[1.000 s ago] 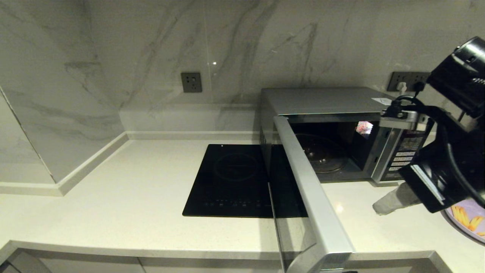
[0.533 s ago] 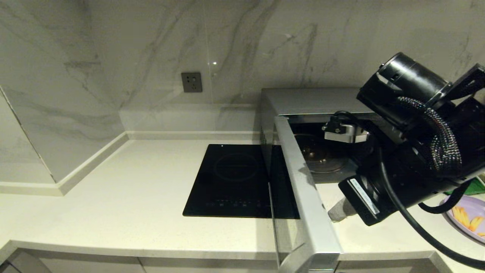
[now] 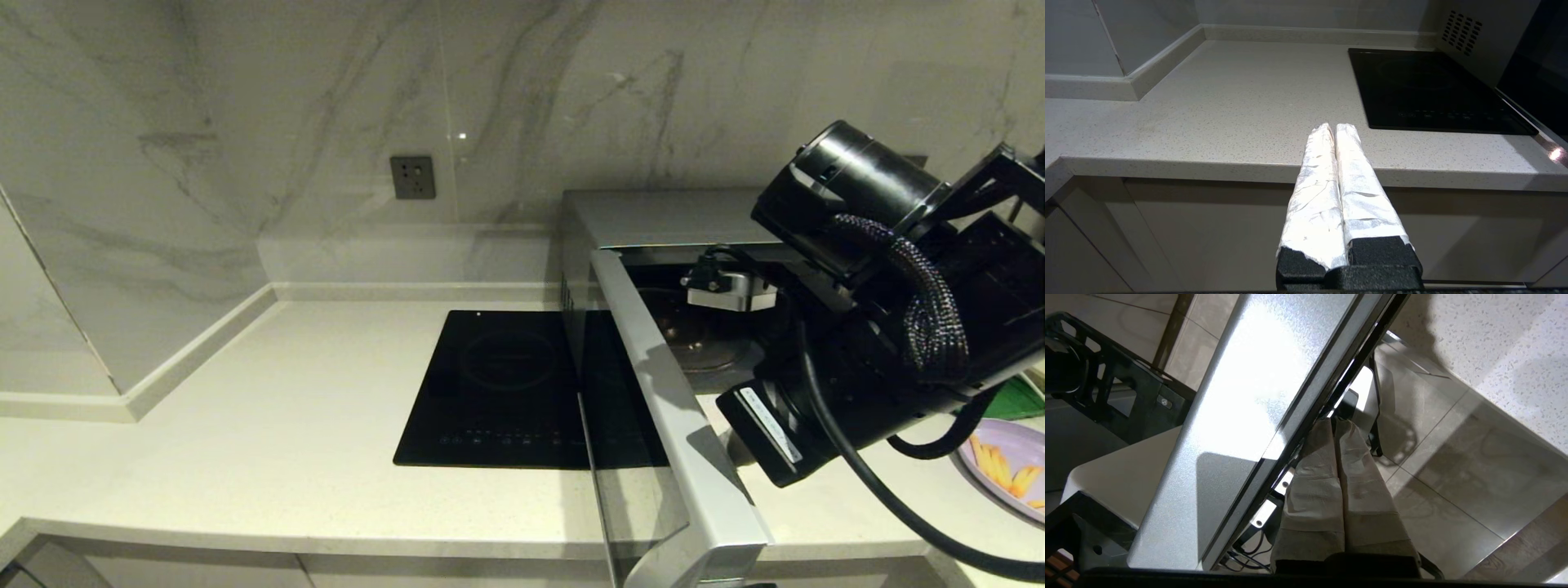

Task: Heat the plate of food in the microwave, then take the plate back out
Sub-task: Open the microwave oven

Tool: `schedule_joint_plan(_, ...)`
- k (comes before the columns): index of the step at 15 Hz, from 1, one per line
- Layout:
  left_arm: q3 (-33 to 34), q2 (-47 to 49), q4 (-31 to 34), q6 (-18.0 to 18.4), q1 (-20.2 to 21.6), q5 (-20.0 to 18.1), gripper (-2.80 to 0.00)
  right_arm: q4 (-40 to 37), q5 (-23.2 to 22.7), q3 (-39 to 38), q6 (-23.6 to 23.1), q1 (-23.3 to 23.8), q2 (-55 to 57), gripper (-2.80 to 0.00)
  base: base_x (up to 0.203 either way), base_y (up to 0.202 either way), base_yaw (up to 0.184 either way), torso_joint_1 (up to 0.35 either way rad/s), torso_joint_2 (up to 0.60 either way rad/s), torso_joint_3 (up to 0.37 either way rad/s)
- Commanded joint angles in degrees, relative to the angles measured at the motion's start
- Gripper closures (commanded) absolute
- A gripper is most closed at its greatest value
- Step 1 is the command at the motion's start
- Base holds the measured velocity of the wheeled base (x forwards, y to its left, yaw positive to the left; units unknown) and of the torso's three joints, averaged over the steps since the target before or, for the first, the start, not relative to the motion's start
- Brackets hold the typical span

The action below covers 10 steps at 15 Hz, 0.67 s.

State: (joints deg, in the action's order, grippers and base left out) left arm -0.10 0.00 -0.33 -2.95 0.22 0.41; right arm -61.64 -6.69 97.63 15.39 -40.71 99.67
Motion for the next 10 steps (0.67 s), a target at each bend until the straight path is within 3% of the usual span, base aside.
schedule_joint_plan(1, 0.0, 0.0, 0.0, 0.0, 0.0, 0.0, 0.0, -0.3, 1.2, 0.1, 0.2, -0.4, 0.3, 0.0, 0.0, 0.0, 0.0, 0.0, 0.0, 0.0)
schedule_joint_plan(8, 0.0, -0.1, 0.0, 0.0, 0.0, 0.0, 0.0, -0.3, 1.7, 0.2, 0.9, -0.9, 0.5, 0.0, 0.0, 0.0, 0.0, 0.0, 0.0, 0.0)
schedule_joint_plan(10, 0.0, -0.1, 0.0, 0.0, 0.0, 0.0, 0.0, -0.2, 4.5, 0.4, 2.9, -0.5, -0.1, 0.0, 0.0, 0.0, 0.0, 0.0, 0.0, 0.0)
